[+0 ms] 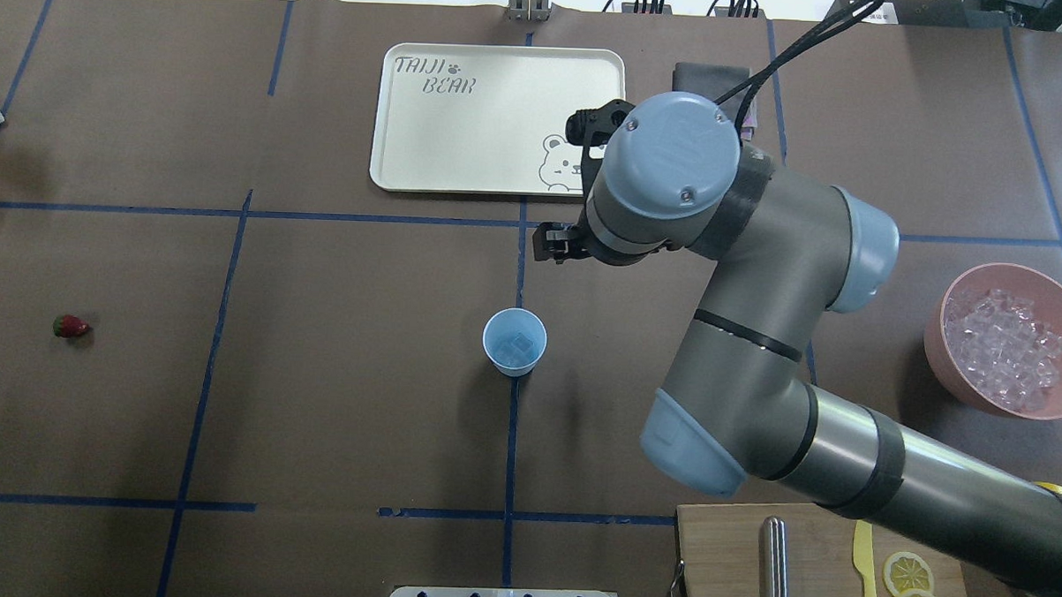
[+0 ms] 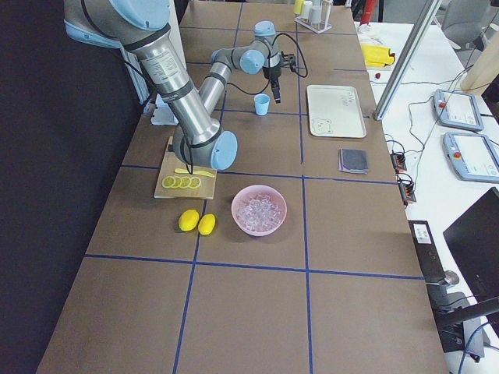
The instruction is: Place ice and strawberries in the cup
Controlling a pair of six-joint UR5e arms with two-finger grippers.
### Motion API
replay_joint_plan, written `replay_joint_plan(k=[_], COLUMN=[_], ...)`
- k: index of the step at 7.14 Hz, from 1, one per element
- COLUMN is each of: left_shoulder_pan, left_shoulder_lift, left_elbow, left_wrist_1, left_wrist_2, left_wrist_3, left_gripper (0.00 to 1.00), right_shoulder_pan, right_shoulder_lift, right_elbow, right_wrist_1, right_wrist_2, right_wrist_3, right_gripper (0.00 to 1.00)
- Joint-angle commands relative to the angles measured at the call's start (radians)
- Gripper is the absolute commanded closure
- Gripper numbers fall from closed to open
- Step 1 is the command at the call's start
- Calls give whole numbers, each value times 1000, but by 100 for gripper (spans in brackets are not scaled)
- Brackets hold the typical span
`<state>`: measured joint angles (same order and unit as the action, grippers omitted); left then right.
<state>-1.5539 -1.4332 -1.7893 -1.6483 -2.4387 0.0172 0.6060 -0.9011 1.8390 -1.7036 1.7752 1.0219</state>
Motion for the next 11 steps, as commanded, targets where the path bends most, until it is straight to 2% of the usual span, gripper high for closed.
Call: replay_joint_plan(k=[1,2,4,6,8,9,11], left_shoulder_pan=[0,0,0,0,2,2,2], left_shoulder_lift=[-4,-4,-4,0,7,7,8], left_elbow=[14,16,16,14,14,14,14], left_wrist_1=[1,1,-1,-49,-79,-76,-73], left_wrist_2=[-3,-5,-6,-5,0,1,-5], left_wrist_3=[0,3,7,6,-3,-3,-22], left_gripper=[0,0,0,0,0,0,0], right_shoulder_pan=[119,206,433,645,826,900,997], right_shoulder_lift=[-105,-173,-327,-506,-670,-741,-852], right_elbow=[42,45,69,65,42,16,-29], right_wrist_1=[1,2,7,9,7,9,9], right_wrist_2=[46,132,365,496,569,592,593], right_wrist_3=[-241,-417,-650,-954,-1224,-1290,-1301], right_gripper=[0,0,0,0,0,0,0])
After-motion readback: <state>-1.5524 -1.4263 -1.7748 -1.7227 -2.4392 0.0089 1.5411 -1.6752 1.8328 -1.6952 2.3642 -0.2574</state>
